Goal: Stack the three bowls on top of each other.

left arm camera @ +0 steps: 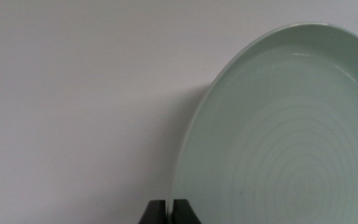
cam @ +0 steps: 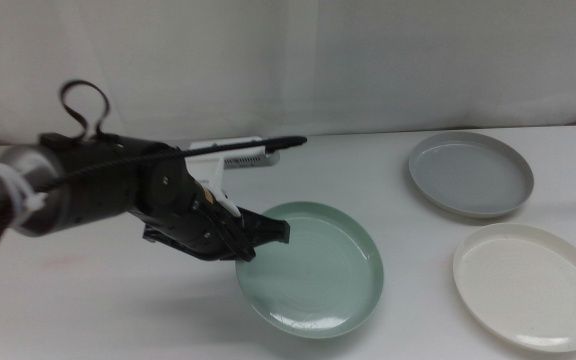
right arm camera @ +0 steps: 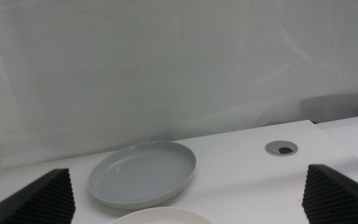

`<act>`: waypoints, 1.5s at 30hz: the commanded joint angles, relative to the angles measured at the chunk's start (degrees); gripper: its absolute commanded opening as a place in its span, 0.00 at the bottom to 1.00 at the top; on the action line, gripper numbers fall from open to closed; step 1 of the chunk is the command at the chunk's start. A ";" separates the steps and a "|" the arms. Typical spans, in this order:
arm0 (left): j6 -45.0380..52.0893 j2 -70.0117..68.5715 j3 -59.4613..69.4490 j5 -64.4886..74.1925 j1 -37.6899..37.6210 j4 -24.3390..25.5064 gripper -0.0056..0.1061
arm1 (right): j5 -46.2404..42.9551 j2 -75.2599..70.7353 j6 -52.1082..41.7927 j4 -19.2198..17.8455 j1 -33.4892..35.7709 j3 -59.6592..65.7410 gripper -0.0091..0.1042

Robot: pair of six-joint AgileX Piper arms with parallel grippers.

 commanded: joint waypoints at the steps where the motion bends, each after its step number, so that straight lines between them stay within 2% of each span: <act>1: -0.87 1.93 -0.09 -2.36 -0.40 -0.47 0.02 | -0.56 -1.97 -0.35 -0.57 0.24 2.35 0.99; 13: -0.72 7.08 -0.09 -2.04 -0.40 -0.32 0.04 | -0.56 -1.97 -0.35 -0.57 0.24 2.35 0.99; 16: 0.27 7.08 -0.09 -2.37 -0.40 -0.32 0.20 | -0.56 -1.97 -0.35 -0.57 0.24 2.35 0.99; 18: 0.27 7.08 -0.09 -2.37 -0.40 -0.32 0.37 | -0.56 -1.97 -0.35 -0.57 0.24 2.35 0.99; 21: 0.27 6.46 -0.09 -2.37 -0.40 -0.43 0.79 | -0.56 -1.97 -0.35 -0.57 0.24 2.35 0.99; 22: 0.15 6.13 -0.09 -2.37 -0.40 -0.31 0.88 | -0.56 -1.97 -0.35 -0.57 0.24 2.35 0.99; 25: 1.76 4.57 -0.44 -2.37 -0.40 0.13 0.88 | -0.56 -1.97 -0.35 -0.57 0.24 2.35 0.99; 27: 1.74 3.03 -1.04 -2.37 -0.29 2.10 0.88 | -0.79 -1.97 -0.35 -0.57 0.24 2.35 0.99; 28: 1.74 0.60 -2.00 -2.26 -0.29 5.81 0.88 | -0.92 -1.97 -0.35 -0.57 0.24 2.35 0.99; 29: 1.63 -0.83 -2.62 -2.38 -0.29 7.36 0.88 | -1.17 -1.97 -0.35 -0.57 0.24 2.35 0.99; 30: 0.24 -4.15 -3.50 -2.49 0.75 11.79 0.88 | -1.70 -1.97 -0.35 -0.57 0.24 2.35 0.99; 33: -3.12 -10.02 -3.50 -3.60 4.62 16.47 0.88 | -1.99 -1.97 -0.35 -0.57 0.24 2.35 0.99; 36: -4.97 -16.04 -3.40 -3.60 10.62 19.05 0.87 | -2.13 -1.97 -0.35 -0.57 0.24 2.35 0.99; 39: -4.68 -24.71 -0.53 -4.04 19.74 23.61 0.83 | -2.64 -1.97 -0.35 -0.57 0.24 2.35 0.99; 42: -3.54 -31.50 3.70 -5.27 25.89 23.55 0.78 | -2.84 -1.97 -0.35 -0.57 0.24 2.35 0.99; 45: -3.38 -39.14 11.31 -9.62 28.80 23.42 0.63 | -3.15 -1.97 -0.35 -0.57 0.24 2.35 0.99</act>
